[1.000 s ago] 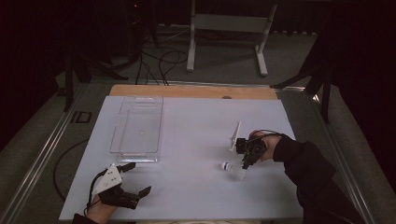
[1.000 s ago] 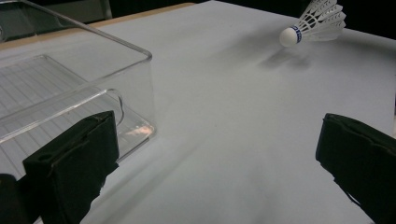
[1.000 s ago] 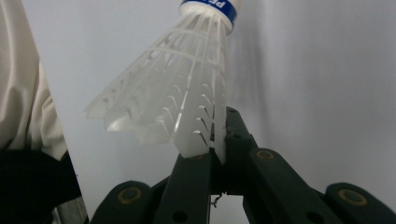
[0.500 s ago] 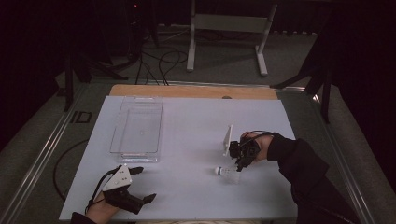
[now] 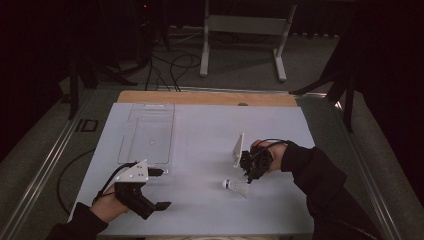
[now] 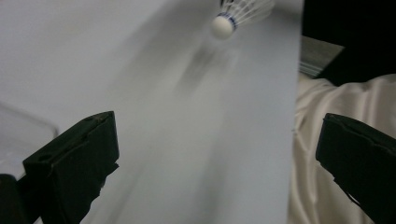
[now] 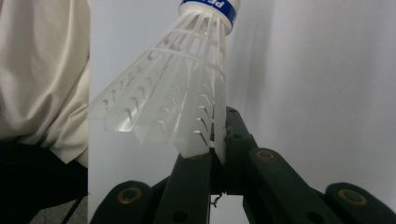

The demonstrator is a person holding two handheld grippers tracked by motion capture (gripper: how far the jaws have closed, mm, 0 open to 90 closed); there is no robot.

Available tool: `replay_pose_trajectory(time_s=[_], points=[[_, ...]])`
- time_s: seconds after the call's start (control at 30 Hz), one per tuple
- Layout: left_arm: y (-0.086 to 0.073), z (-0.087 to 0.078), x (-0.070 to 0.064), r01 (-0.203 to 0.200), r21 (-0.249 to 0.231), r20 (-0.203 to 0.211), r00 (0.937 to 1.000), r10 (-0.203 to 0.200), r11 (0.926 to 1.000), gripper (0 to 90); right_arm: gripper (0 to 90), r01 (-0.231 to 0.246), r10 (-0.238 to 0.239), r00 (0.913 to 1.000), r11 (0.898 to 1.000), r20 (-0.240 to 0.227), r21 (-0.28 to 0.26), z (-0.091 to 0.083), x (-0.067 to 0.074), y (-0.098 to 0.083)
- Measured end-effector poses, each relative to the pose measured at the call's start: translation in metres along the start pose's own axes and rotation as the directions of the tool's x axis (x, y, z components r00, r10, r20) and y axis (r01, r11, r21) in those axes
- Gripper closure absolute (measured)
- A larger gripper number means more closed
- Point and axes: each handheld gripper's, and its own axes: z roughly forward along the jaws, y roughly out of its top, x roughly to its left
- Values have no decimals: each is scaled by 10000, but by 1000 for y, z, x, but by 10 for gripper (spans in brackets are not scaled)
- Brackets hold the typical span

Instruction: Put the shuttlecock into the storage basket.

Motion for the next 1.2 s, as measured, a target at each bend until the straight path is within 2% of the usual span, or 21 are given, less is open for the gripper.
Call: replay_pose_trajectory(time_s=[0.1, 0.17, 0.2, 0.23, 0.3, 0.4, 0.43, 0.47, 0.5, 0.63, 0.77, 0.83, 0.87, 0.9, 0.97, 1.0, 1.13, 1.2], points=[[14, -1, 3, -240, 178, 330, 9992, 234, 9996, 0, 900, 66, -67, 10000, 10000, -66, -21, -1, 1, 0], [23, 0, 3, -667, 460, 378, 9972, 650, 9967, 0, 900, 7, -7, 10000, 10000, -55, -67, -2, 2, 1], [23, 0, 3, -667, 460, 378, 9972, 650, 9967, 0, 900, 7, -7, 10000, 10000, -55, -67, -2, 2, 1], [33, 1, 4, -977, 593, 669, 9933, 937, 9934, 0, 900, -62, 62, 9999, 10000, -91, -1, -3, 3, 1], [41, 3, 4, -1217, 720, 851, 9897, 1155, 9899, 0, 900, 101, -101, 9999, 9999, -139, -52, -5, 4, 2], [51, 8, 7, -1441, 1018, 999, 9859, 1340, 9843, 0, 900, 85, -85, 9999, 10000, -113, -53, -7, 6, 3], [54, 10, 7, -1449, 1242, 1020, 9859, 1326, 9816, 0, 900, 196, -197, 9998, 9997, -101, -112, -7, 5, 3], [56, 13, 7, -1588, 1463, 888, 9852, 1469, 9764, 0, 900, 123, -124, 9998, 9999, -133, -66, -8, 6, 4], [59, 15, 7, -1647, 1541, 923, 9841, 1518, 9742, 0, 900, 104, -105, 9999, 9999, -115, -71, -8, 7, 4], [67, 24, 7, -1829, 1673, 1011, 9807, 1676, 9688, 0, 900, 283, -284, 9995, 9996, -132, -70, -8, 6, 4], [76, 29, 8, -1897, 1555, 1034, 9791, 1750, 9694, 0, 900, 147, -147, 9997, 9999, -169, 3, -10, 8, 7], [80, 31, 9, -1997, 1571, 1010, 9774, 1855, 9672, 0, 900, 272, -271, 9995, 9996, -170, 40, -10, 7, 7], [82, 33, 9, -2029, 1597, 1142, 9759, 1861, 9661, 0, 900, 279, -279, 9994, 9996, -181, 5, -10, 6, 8], [84, 34, 9, -2077, 1595, 1044, 9757, 1928, 9651, 0, 900, 300, -300, 9994, 9995, -197, 1, -10, 6, 8], [88, 37, 10, -2147, 1547, 1238, 9726, 1966, 9644, 1, 900, 334, -334, 9993, 9994, -185, 0, -11, 6, 9], [90, 39, 9, -2194, 1505, 1152, 9723, 2033, 9640, 0, 900, 290, -290, 9994, 9996, -202, 3, -12, 6, 9], [96, 46, 9, -2474, 1568, 1387, 9640, 2267, 9562, 1, 900, 380, -380, 9991, 9993, -186, -16, -12, 6, 12], [97, 48, 9, -2507, 1557, 1381, 9633, 2303, 9555, 1, 900, 314, -313, 9993, 9995, -194, 54, -13, 7, 13]])
